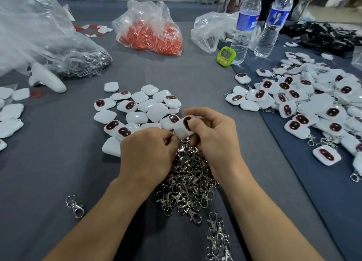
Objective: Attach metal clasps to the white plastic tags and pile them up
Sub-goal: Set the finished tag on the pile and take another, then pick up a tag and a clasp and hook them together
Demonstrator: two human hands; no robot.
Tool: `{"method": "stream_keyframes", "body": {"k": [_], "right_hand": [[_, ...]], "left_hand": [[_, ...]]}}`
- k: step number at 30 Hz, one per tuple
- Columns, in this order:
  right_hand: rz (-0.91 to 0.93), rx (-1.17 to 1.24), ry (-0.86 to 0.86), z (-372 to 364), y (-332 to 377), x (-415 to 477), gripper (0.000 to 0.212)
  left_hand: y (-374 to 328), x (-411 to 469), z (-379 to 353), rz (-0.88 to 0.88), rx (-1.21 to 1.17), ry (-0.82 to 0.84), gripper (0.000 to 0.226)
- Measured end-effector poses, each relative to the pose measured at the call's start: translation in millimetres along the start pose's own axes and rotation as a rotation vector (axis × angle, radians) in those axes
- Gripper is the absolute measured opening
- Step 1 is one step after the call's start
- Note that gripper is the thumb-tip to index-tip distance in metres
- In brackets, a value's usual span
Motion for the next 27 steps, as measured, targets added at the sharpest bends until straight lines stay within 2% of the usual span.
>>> {"method": "stream_keyframes", "body": {"k": [3, 5, 8, 10, 12, 16, 19, 20, 22, 23, 25, 27], "right_hand": [[-0.085, 0.102, -0.027, 9, -6, 4, 0.023], [-0.122, 0.147, -0.042, 13, -10, 5, 0.021], [-0.145, 0.21, -0.025, 13, -12, 6, 0.02], [-0.135, 0.231, 0.03, 10, -12, 4, 0.029], [-0.128, 0.252, 0.07, 7, -10, 3, 0.035], [-0.18, 0.257, 0.078, 10, -14, 5, 0.032], [-0.255, 0.274, 0.108, 14, -15, 8, 0.033], [-0.271, 0.421, 0.076, 22, -12, 10, 0.033], [-0.251, 0.86, -0.037, 46, -3, 15, 0.033], [-0.225, 0.99, -0.098, 60, -1, 17, 0.036], [-0.214, 0.971, -0.181, 76, -4, 17, 0.041], [-0.216, 0.806, -0.21, 76, -11, 17, 0.041]], "left_hand": [[20, 4, -7, 0.218, -0.429, 0.022, 0.011], [27, 7, -13, 0.283, -0.632, 0.033, 0.023], [36, 5, -19, 0.401, -0.775, 0.042, 0.02], [38, 3, -21, 0.46, -0.834, 0.033, 0.016], [38, 3, -21, 0.468, -0.827, 0.037, 0.013], [35, 2, -21, 0.467, -0.839, 0.052, 0.015], [41, 2, -14, 0.493, -0.818, -0.025, 0.012], [42, 3, -11, 0.468, -0.751, -0.049, 0.014], [40, 4, -4, 0.381, -0.58, -0.061, 0.021], [35, 4, -2, 0.334, -0.509, -0.056, 0.022], [25, 4, 0, 0.225, -0.38, -0.051, 0.024], [14, 3, 1, 0.129, -0.257, -0.05, 0.031]]}}
Point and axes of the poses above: each hand's wrist, its own x-axis towards the middle knuckle, its own z-axis out of the back of the hand, y = z × x, the point moved 9 cm from there along x, towards the middle knuckle, and after that the axes turned 1 degree about -z, right-handed, at the moved point
